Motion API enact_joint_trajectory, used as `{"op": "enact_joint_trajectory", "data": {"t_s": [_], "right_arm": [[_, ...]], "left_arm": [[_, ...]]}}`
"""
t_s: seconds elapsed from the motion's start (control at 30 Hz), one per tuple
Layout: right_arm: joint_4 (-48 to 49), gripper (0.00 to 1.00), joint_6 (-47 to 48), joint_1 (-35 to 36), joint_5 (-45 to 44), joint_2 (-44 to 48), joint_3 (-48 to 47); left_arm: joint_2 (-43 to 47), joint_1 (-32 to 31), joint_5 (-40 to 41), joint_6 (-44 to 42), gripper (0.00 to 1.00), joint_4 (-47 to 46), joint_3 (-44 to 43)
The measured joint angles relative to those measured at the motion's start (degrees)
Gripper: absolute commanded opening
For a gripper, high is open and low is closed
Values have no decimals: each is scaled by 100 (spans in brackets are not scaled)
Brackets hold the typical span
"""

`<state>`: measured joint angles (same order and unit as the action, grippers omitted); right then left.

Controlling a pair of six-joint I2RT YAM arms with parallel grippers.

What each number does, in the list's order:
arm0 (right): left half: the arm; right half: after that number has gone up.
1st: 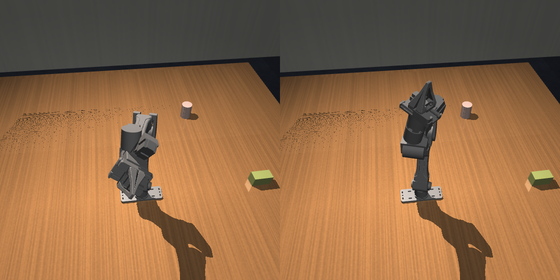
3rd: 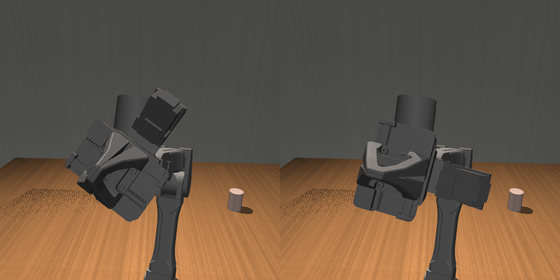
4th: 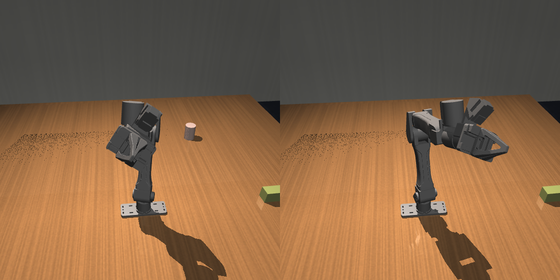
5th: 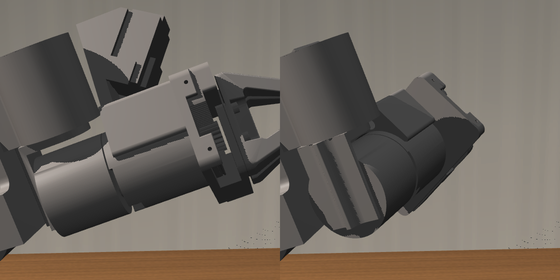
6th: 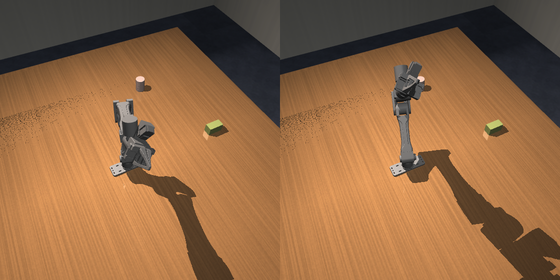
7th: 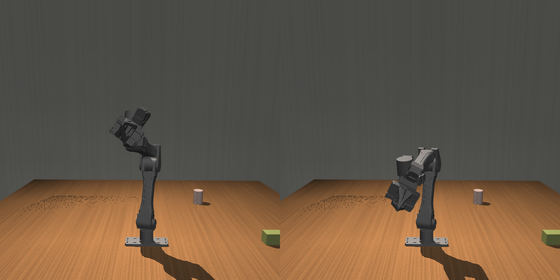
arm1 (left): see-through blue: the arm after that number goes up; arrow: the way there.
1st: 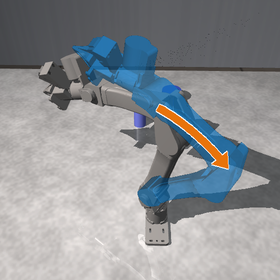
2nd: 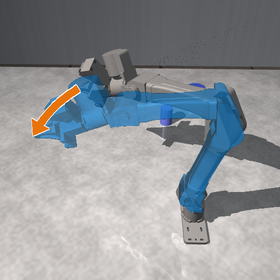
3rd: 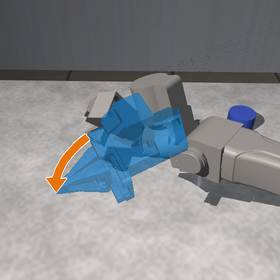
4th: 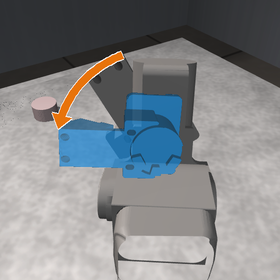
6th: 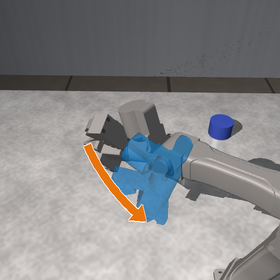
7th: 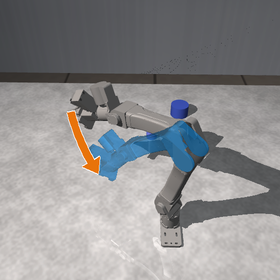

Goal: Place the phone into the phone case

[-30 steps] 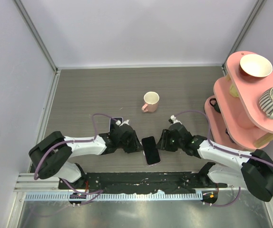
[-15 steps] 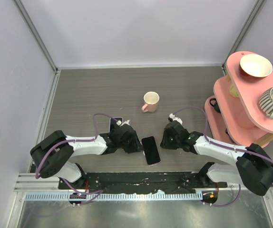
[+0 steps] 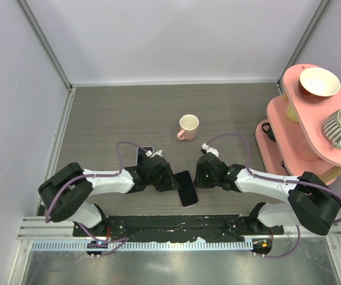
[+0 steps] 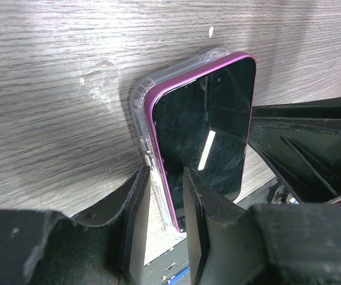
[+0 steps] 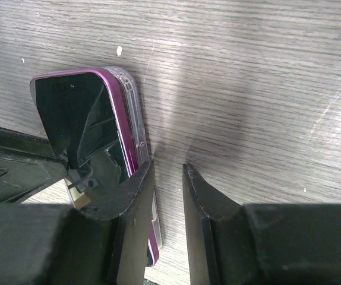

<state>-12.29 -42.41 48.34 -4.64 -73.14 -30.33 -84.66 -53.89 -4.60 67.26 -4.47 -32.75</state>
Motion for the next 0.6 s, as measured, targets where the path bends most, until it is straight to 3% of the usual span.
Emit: {"op": "enact_joint_trajectory", "data": {"t_s": [0.13, 0.6], "right_arm": [[-17, 39, -44, 9, -52, 7, -2], [-457, 61, 146, -437, 33, 660, -9]], "left_arm": [[-11, 0, 0, 0, 27, -2, 0], [-28, 0, 22, 2, 23, 0, 0]]}}
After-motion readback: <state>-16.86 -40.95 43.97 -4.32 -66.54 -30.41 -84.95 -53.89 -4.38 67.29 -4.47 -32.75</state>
